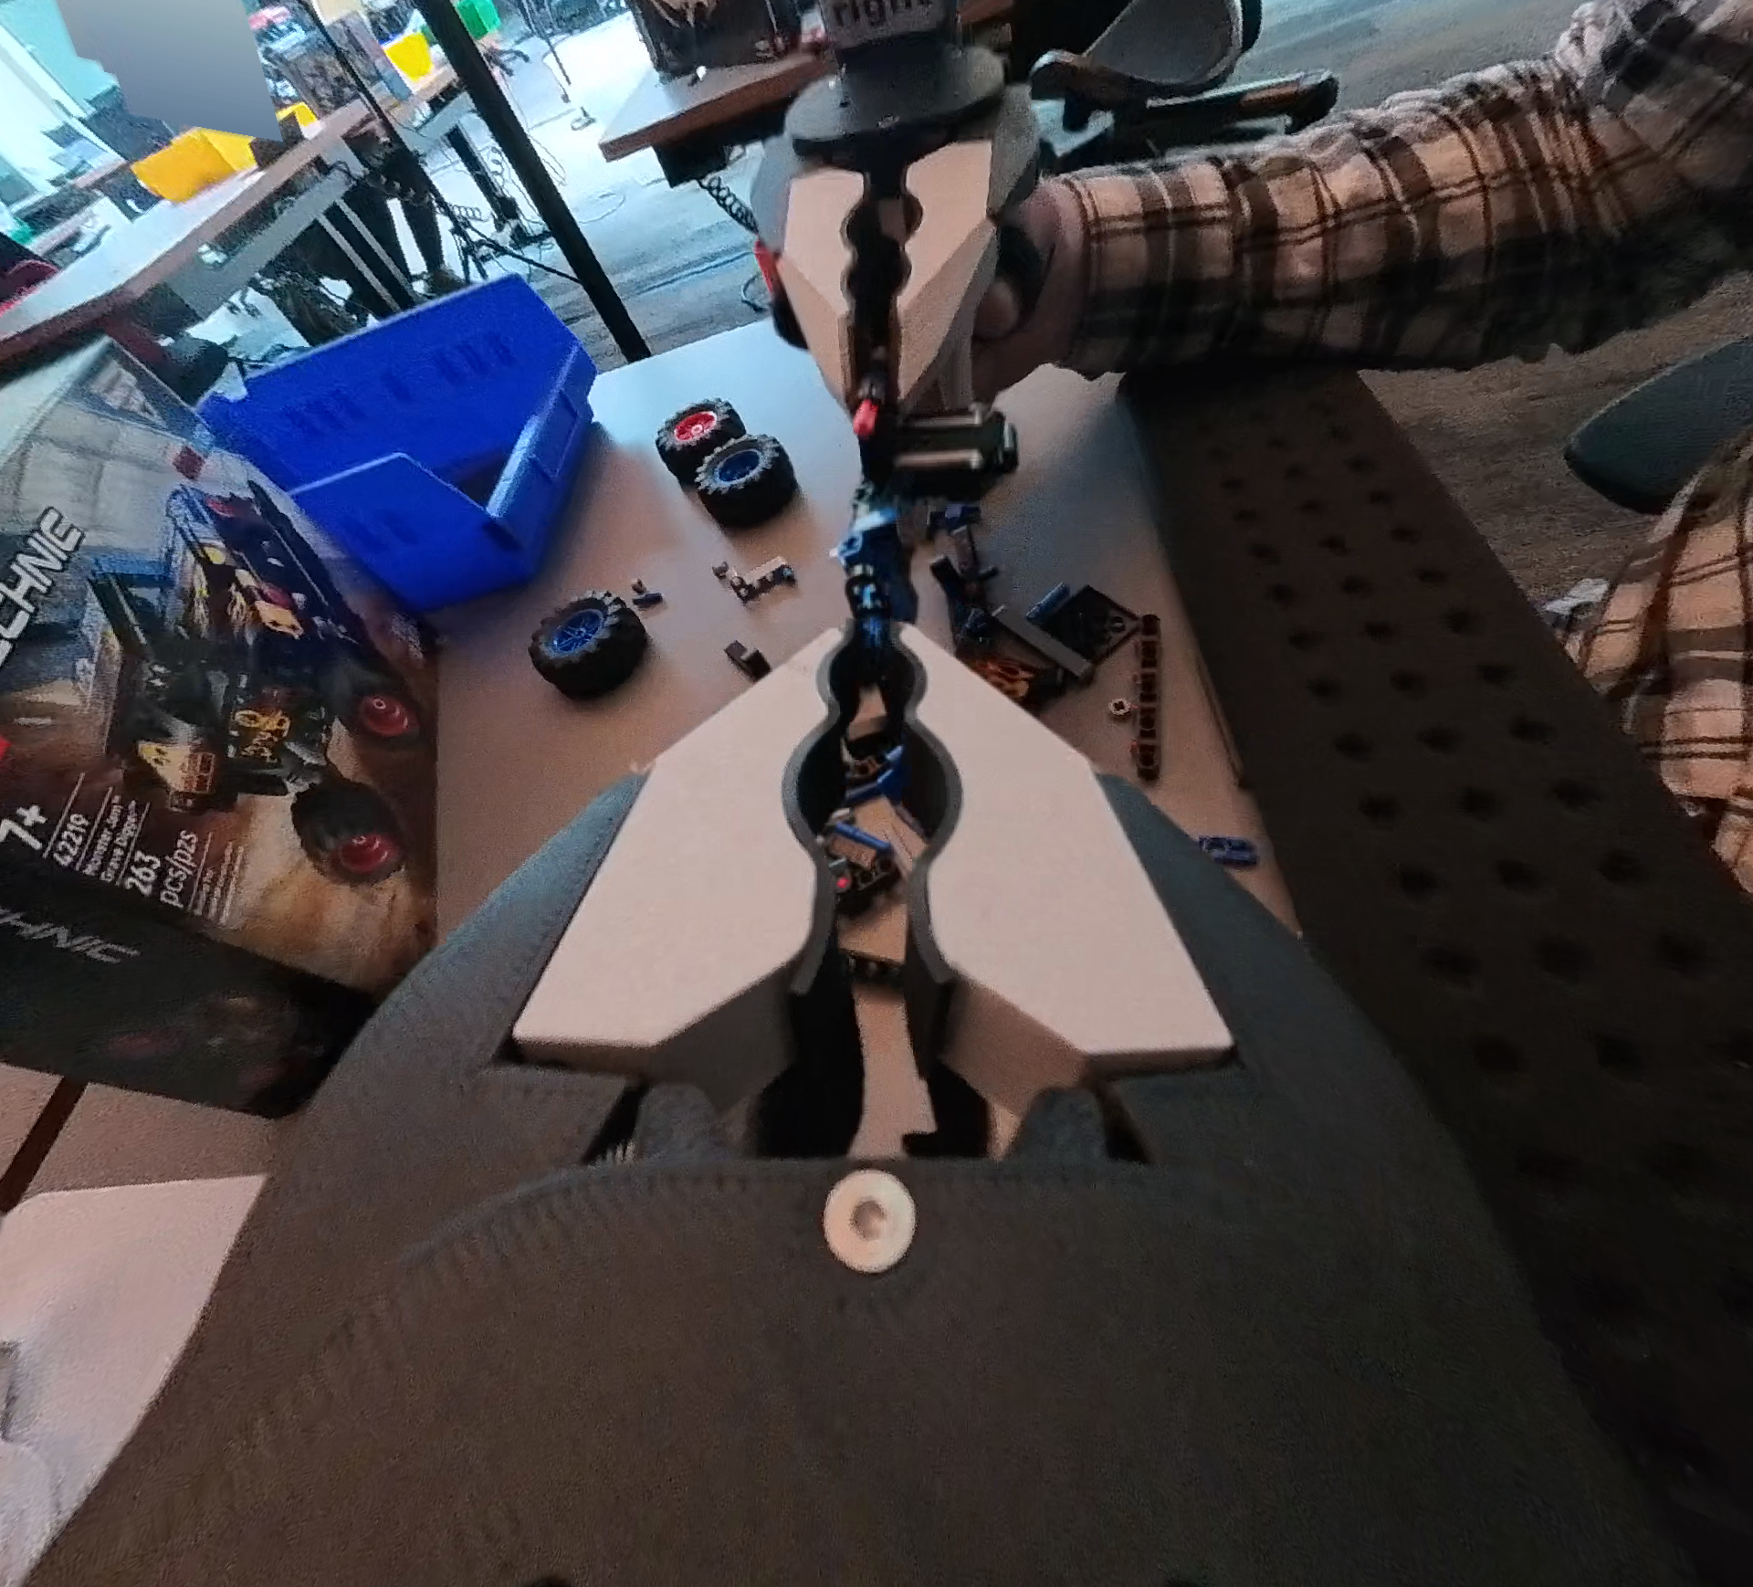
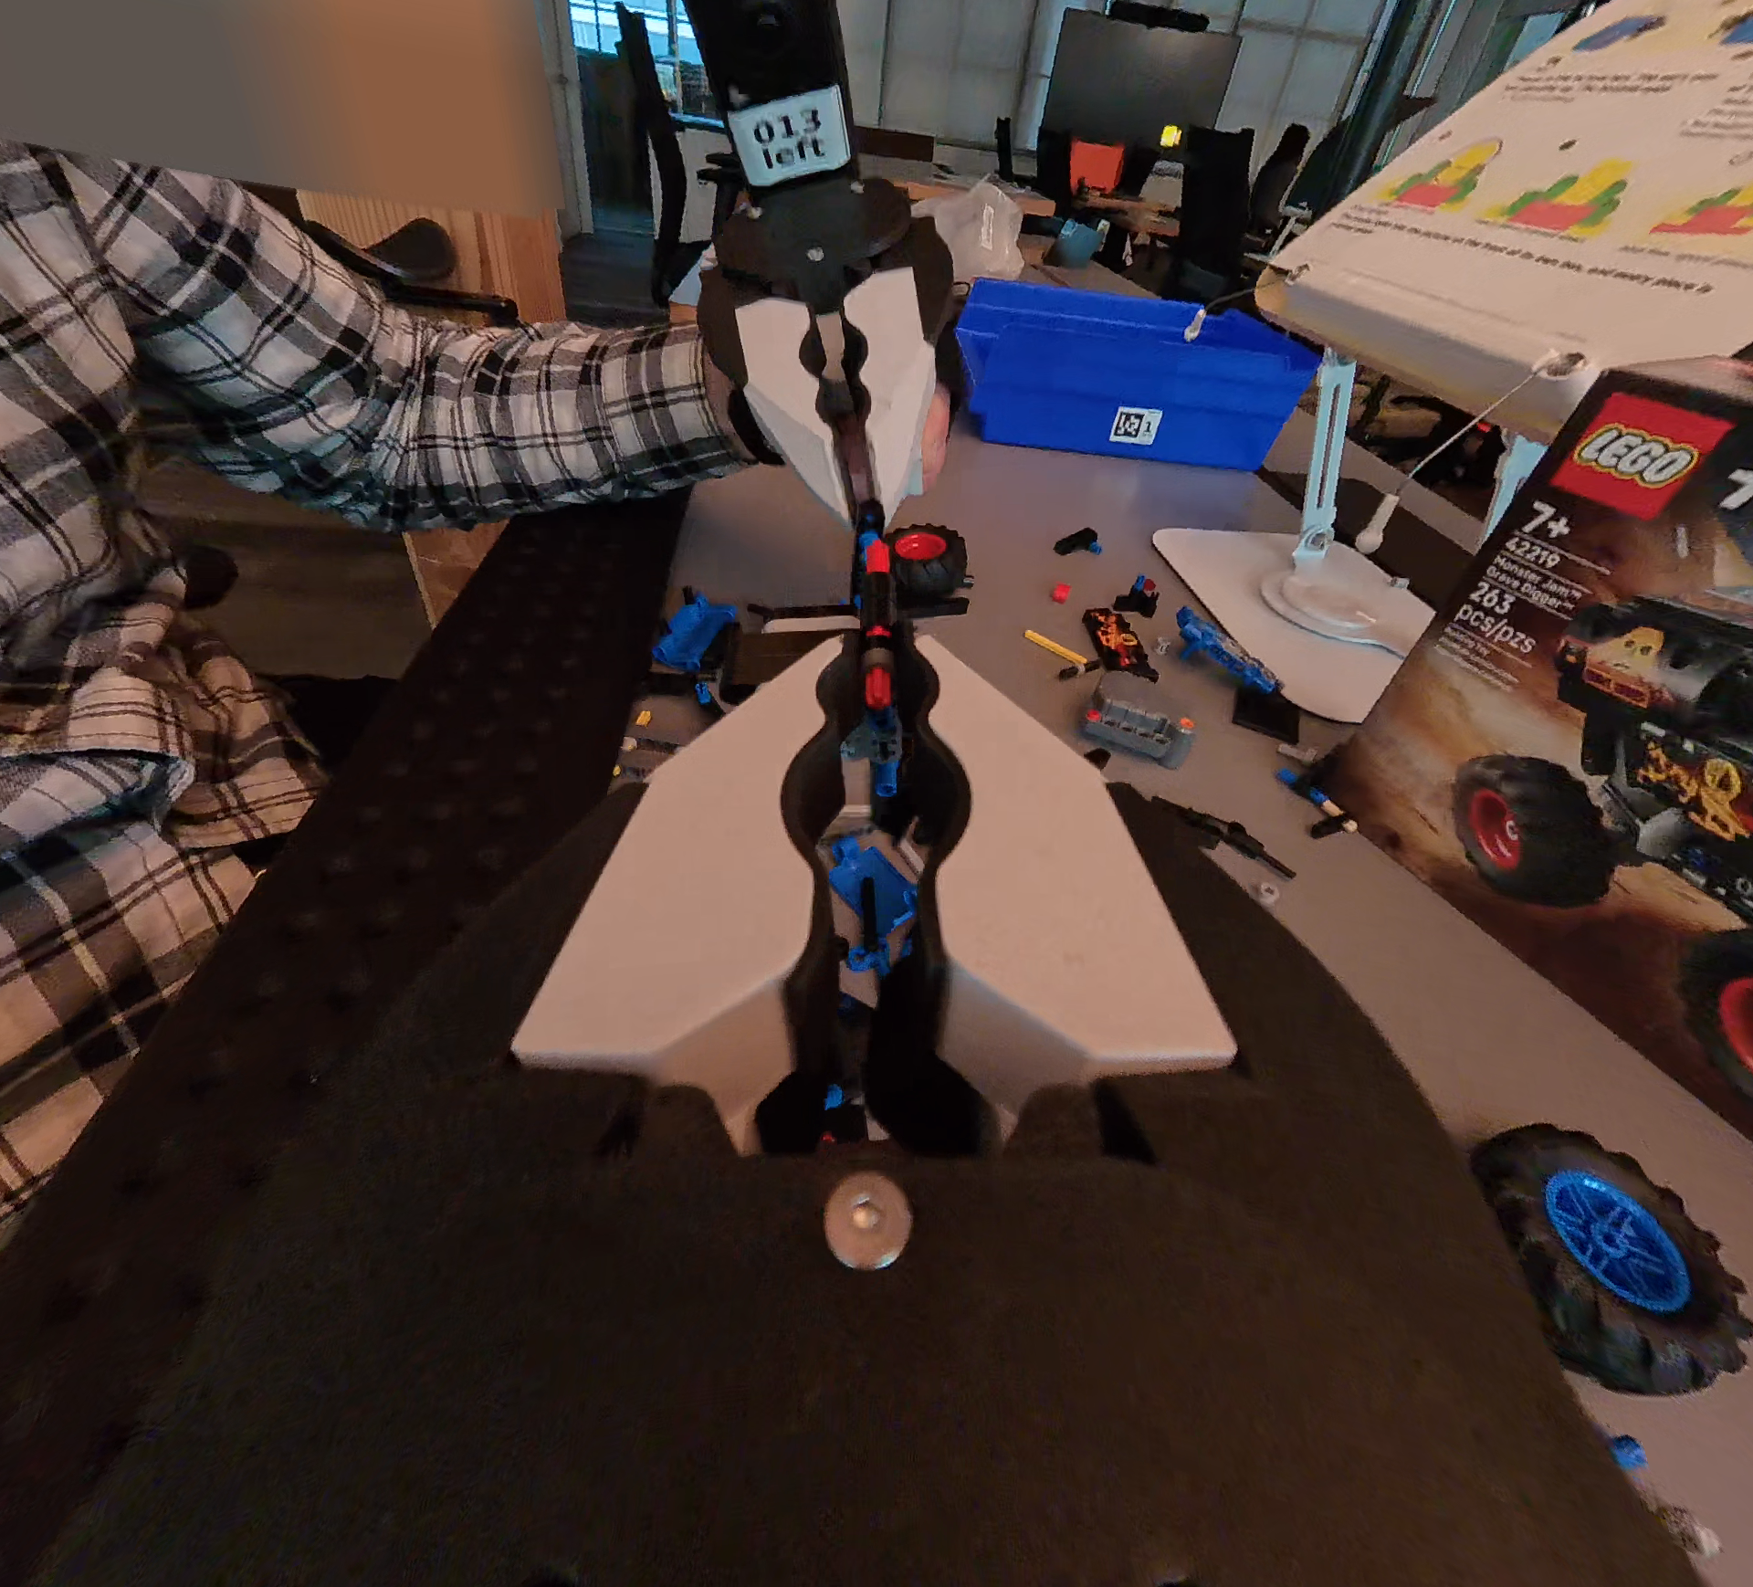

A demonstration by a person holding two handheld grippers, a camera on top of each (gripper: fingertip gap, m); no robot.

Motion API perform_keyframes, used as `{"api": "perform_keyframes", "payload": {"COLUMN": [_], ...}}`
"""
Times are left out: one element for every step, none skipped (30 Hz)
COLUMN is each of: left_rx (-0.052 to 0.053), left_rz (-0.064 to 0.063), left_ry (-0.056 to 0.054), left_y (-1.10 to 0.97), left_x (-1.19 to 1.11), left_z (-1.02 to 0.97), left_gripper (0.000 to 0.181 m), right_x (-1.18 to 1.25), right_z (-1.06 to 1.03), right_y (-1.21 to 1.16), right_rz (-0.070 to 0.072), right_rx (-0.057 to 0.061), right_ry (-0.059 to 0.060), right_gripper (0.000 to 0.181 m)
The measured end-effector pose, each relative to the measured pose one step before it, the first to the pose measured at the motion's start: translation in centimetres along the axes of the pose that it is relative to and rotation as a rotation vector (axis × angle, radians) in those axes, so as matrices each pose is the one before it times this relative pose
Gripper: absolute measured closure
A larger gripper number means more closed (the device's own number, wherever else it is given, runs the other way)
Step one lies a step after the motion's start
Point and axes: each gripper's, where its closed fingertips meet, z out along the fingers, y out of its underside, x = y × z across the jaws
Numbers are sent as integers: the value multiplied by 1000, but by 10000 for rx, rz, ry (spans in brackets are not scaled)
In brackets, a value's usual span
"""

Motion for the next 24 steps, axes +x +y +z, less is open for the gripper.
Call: {"api": "perform_keyframes", "payload": {"left_rx": [265, 59, -161, -263, -117, -97, -132, -100, 6, 10, -121, -164, -82, -5, -65, -77, -52, -35, -19, -16, -96, 12, 72, 105], "left_rz": [-57, -28, 58, 157, 198, 94, -25, -80, -132, -193, -146, 10, -36, -94, 9, 110, 77, -13, -55, -120, -172, -137, -154, -143], "left_ry": [-26, -72, -47, 63, 8, 52, 74, 62, 3, 145, 160, -20, 15, 144, 81, -112, -23, 76, 47, 35, 95, 71, 66, 127], "left_y": [-529, -124, 251, 342, 108, 143, 314, 366, 196, 129, 321, 409, 226, 14, 58, 70, 6, 3, 20, 52, 187, 36, -56, -110], "left_x": [-26, -56, 57, 332, 313, 244, 77, -66, -192, 28, 104, -69, 0, 218, 188, -67, 76, 181, 129, 64, 101, 56, 11, 84], "left_z": [239, 439, 588, 599, 482, 321, 136, -64, -166, -128, 13, 137, 177, 201, 256, 244, 201, 207, 255, 308, 359, 282, 161, 59], "left_gripper": [180, 178, 170, 166, 165, 168, 169, 171, 171, 172, 170, 167, 165, 162, 159, 154, 151, 151, 153, 156, 158, 159, 160, 163], "right_x": [-37, -224, -202, -114, -133, -141, -34, 45, 59, 61, 64, 111, 151, -21, -55, -19, -46, -57, -26, 7, -19, -59, -80, -121], "right_z": [169, 267, 323, 328, 283, 215, 104, -11, -68, -65, -24, -1, 5, 9, 37, 51, 23, -21, -66, -39, -23, 6, 9, -7], "right_y": [197, -20, -6, 150, 224, 178, 180, 205, 147, 95, 91, 104, 30, -79, -103, -46, -86, -258, -310, -182, -95, -51, -44, -81], "right_rz": [25, -29, -11, 29, 10, -17, -1, 41, 64, 55, 48, 47, 48, 20, 5, 11, 47, 99, 107, 51, 20, 10, -18, -20], "right_rx": [-75, -15, -20, -77, -111, -92, -80, -73, -35, -12, -23, -26, 15, 47, 51, 30, 73, 181, 200, 119, 73, 30, 31, 51], "right_ry": [-24, -89, -95, -81, -91, -71, -20, 2, 4, 14, 11, 31, 52, -39, -33, -15, -37, -67, -57, -22, -25, -39, -32, -54], "right_gripper": [177, 176, 177, 176, 176, 176, 176, 176, 176, 176, 176, 176, 176, 176, 176, 176, 176, 176, 176, 176, 176, 176, 176, 176]}}
